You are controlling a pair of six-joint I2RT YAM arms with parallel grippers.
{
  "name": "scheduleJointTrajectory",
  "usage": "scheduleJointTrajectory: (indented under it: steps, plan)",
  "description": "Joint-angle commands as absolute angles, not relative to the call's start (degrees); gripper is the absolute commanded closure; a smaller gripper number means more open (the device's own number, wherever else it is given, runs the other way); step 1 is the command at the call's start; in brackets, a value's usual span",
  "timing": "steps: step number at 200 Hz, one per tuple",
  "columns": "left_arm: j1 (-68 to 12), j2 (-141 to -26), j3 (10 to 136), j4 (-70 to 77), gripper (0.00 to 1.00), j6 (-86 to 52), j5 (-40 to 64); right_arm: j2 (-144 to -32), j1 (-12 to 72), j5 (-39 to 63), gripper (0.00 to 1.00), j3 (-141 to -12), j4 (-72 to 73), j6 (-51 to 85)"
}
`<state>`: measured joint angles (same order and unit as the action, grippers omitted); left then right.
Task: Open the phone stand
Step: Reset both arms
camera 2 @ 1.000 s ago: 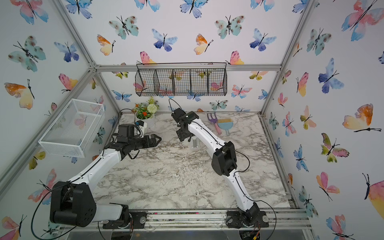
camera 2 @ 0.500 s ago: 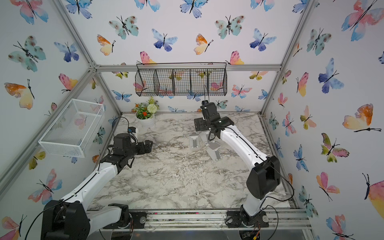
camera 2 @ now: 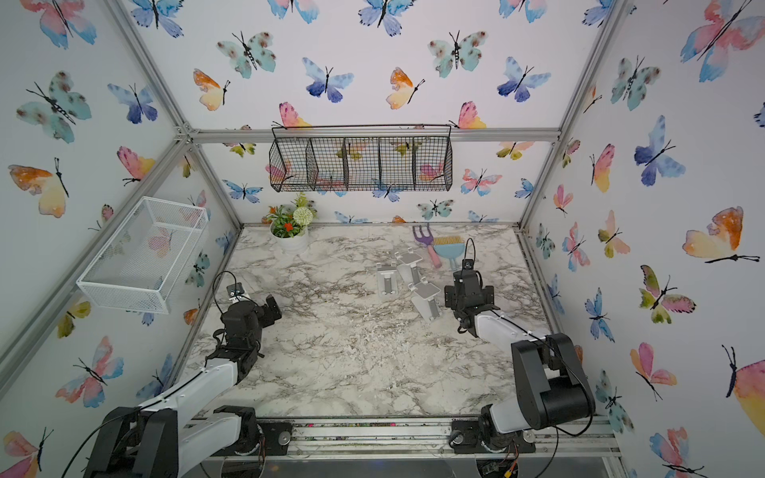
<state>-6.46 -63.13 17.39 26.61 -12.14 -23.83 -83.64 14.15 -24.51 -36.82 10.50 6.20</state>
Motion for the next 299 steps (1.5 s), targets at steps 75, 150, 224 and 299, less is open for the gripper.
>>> scheduleJointTrajectory:
  steps: [75, 150, 224, 299]
  plan:
    - [-5.2, -78.8, 14.1, 56.5, 0.02, -3.8, -20.6, -85.9, 11.9, -19.9, 0.02, -14.2, 66.5, -1.4]
    - [-6.6, -80.5, 9.9, 65.7, 0.02, -1.1, -18.8, -90.3, 9.0, -17.0, 0.01, -13.5, 70.9, 0.7]
    - [-6.5, -80.5, 10.3, 65.0, 0.02, -1.2, -18.8, -90.4, 9.0, -17.0, 0.01, -13.3, 71.4, 0.6]
    - [-6.6, -80.6, 10.2, 64.8, 0.02, -1.1, -18.7, -90.5, 9.0, -17.0, 0.01, -13.3, 71.5, 0.6]
